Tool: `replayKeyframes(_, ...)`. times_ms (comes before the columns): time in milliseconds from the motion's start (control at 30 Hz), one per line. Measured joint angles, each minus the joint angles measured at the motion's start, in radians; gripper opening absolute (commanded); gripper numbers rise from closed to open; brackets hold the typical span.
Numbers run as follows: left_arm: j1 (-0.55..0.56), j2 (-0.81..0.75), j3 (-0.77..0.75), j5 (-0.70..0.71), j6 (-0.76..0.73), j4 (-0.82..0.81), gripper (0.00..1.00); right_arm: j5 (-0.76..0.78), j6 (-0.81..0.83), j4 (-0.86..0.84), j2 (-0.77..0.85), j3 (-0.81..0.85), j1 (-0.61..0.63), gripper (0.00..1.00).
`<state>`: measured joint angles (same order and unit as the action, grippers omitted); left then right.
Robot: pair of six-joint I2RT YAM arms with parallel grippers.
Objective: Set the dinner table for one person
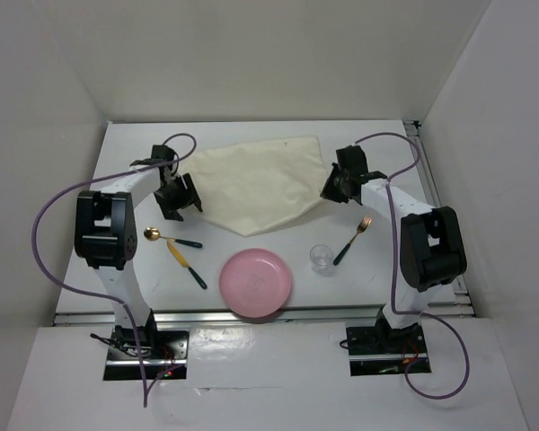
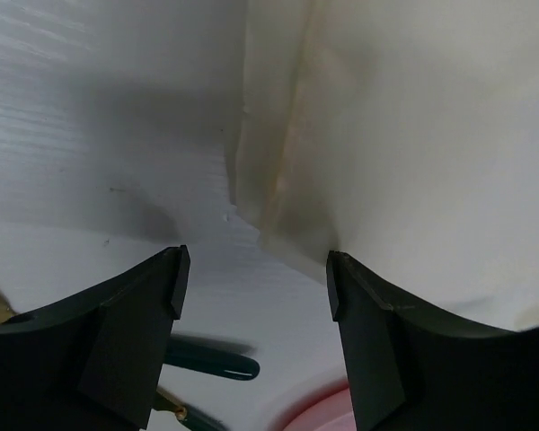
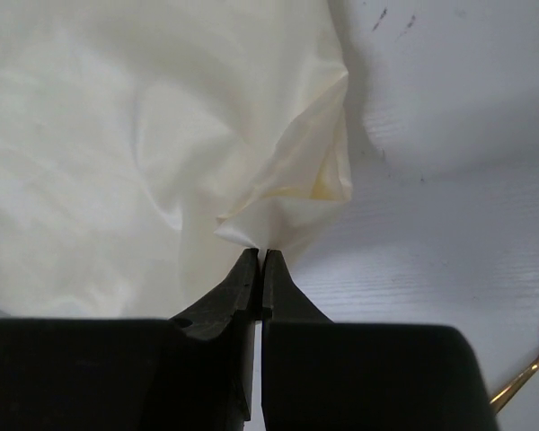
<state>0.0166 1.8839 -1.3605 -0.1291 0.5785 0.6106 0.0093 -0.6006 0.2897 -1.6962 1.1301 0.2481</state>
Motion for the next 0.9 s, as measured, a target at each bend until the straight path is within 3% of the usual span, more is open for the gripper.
replayKeyframes(167, 0.002, 0.079, -0.015, -0.008, 0.001, -0.008, 0.65, -0.022, 0.008, -0.006, 0.0, 0.017, -0.004, 0.0)
replayKeyframes(200, 0.002, 0.091, -0.031, -0.011, 0.002, -0.013, 0.36, -0.024, 0.008, -0.006, 0.0, 0.018, -0.005, 0.0)
replayKeyframes(233, 0.002, 0.103, -0.047, -0.016, 0.008, -0.014, 0.15, -0.026, 0.009, -0.005, 0.0, 0.018, -0.005, 0.0)
replayKeyframes(267, 0.002, 0.117, -0.067, -0.026, 0.008, -0.016, 0.0, -0.026, 0.01, -0.004, 0.0, 0.021, -0.005, 0.0)
replayKeyframes(533, 0.006, 0.058, -0.171, -0.055, -0.029, 0.068, 0.0, -0.023, 0.035, -0.001, 0.013, 0.037, -0.027, 0.0)
replayKeyframes(633, 0.012, 0.017, -0.313, -0.042, -0.03, 0.143, 0.0, -0.022, 0.042, -0.004, 0.041, 0.034, -0.044, 0.0)
replayKeyframes(700, 0.017, 0.051, -0.5, -0.027, -0.031, 0.199, 0.0, -0.024, 0.04, -0.011, 0.055, 0.033, -0.051, 0.0)
replayKeyframes(733, 0.018, 0.101, -0.618, -0.021, -0.031, 0.218, 0.17, -0.025, 0.039, -0.014, 0.056, 0.033, -0.054, 0.0)
replayKeyframes(800, 0.016, 0.229, -0.874, -0.015, -0.043, 0.26, 0.69, -0.035, 0.027, -0.022, 0.056, 0.026, -0.056, 0.0)
replayKeyframes(867, 0.006, 0.365, -1.074, -0.022, -0.051, 0.269, 0.97, -0.047, 0.016, -0.023, 0.054, 0.021, -0.056, 0.0)
replayKeyframes(900, -0.001, 0.41, -1.121, -0.029, -0.053, 0.277, 0.97, -0.051, 0.011, -0.023, 0.052, 0.021, -0.055, 0.0)
